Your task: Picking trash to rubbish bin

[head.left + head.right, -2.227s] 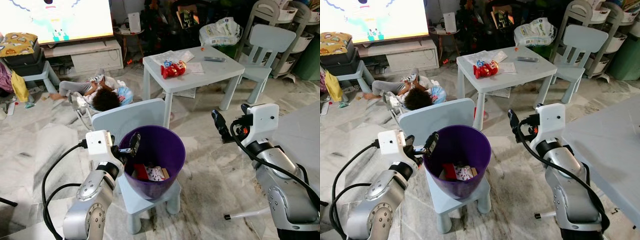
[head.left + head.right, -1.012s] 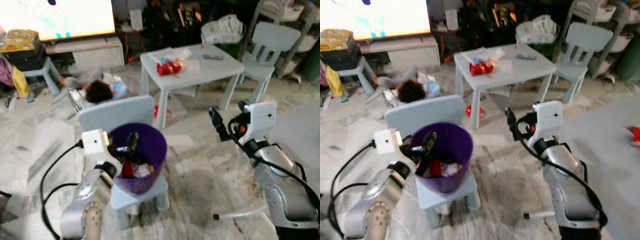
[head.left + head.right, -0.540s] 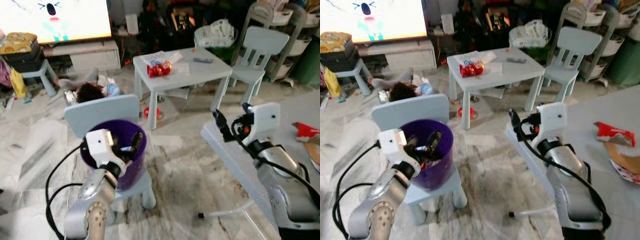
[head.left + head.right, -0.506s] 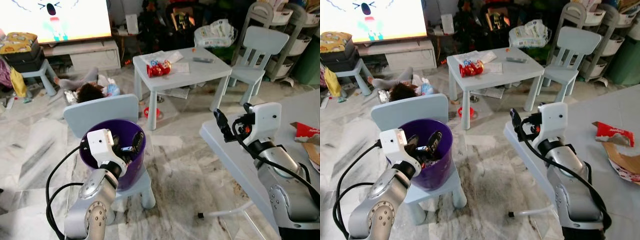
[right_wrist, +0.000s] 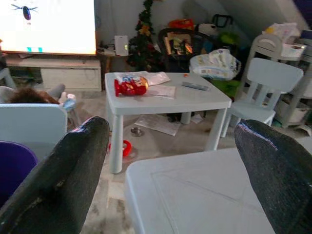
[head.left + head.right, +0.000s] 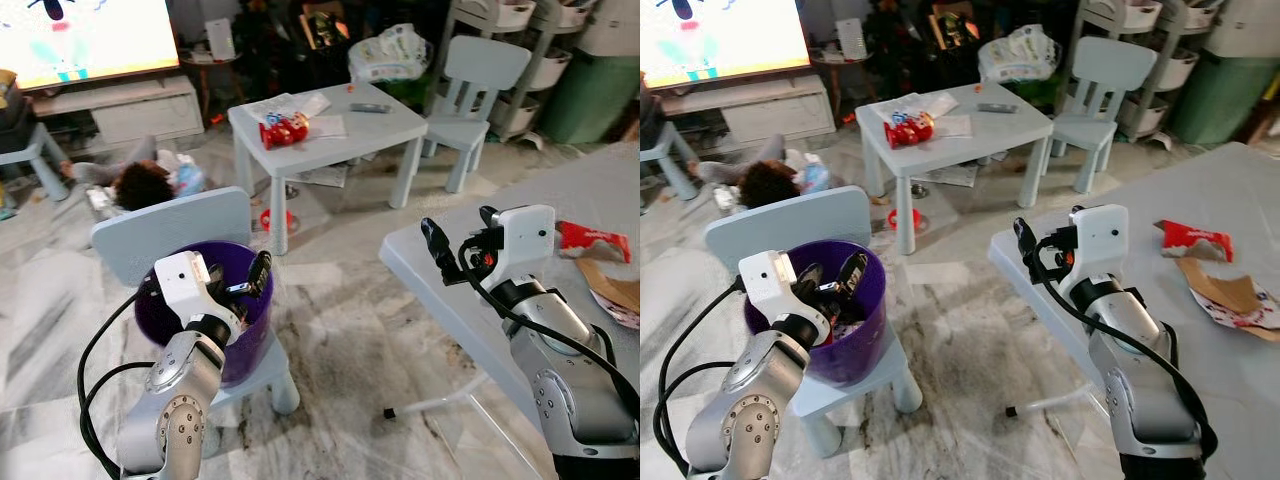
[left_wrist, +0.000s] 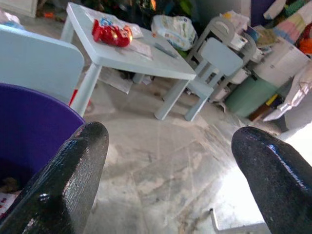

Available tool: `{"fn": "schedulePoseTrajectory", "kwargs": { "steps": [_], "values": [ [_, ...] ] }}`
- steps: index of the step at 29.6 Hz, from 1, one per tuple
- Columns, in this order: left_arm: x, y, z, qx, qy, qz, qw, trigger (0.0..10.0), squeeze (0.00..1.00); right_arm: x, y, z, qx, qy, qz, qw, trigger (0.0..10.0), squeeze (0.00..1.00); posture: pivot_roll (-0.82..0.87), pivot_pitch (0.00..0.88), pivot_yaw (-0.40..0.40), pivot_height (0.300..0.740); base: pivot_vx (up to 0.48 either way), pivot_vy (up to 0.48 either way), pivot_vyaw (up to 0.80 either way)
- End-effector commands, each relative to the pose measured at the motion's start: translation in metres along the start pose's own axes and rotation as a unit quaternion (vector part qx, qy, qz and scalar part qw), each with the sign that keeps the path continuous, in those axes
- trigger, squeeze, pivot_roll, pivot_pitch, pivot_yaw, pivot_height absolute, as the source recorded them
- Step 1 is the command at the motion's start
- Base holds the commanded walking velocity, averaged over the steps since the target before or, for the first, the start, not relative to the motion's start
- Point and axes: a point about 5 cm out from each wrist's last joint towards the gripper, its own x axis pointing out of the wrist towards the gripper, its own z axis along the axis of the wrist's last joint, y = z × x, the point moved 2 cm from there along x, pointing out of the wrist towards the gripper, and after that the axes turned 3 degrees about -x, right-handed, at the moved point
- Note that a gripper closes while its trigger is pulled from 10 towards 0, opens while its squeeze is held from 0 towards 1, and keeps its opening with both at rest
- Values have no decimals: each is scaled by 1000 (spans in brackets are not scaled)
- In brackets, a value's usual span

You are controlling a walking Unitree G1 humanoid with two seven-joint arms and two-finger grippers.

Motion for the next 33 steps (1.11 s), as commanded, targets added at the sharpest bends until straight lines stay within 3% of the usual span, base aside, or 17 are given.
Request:
{"fn": "schedulePoseTrajectory", "kwargs": {
  "steps": [1, 33],
  "values": [
    [1, -1, -1, -11, 6, -4, 1000, 10000, 0, 1, -1, 3, -1, -4, -1, 1000, 10000, 0, 0, 30, -52, 740, 0, 0, -800],
    [2, 2, -1, -39, 14, 3, 999, 10000, 0, -1, -2, 2, -3, 3, -1, 1000, 10000, 0, -6, 37, -54, 740, 0, 0, -800]
  ]
}}
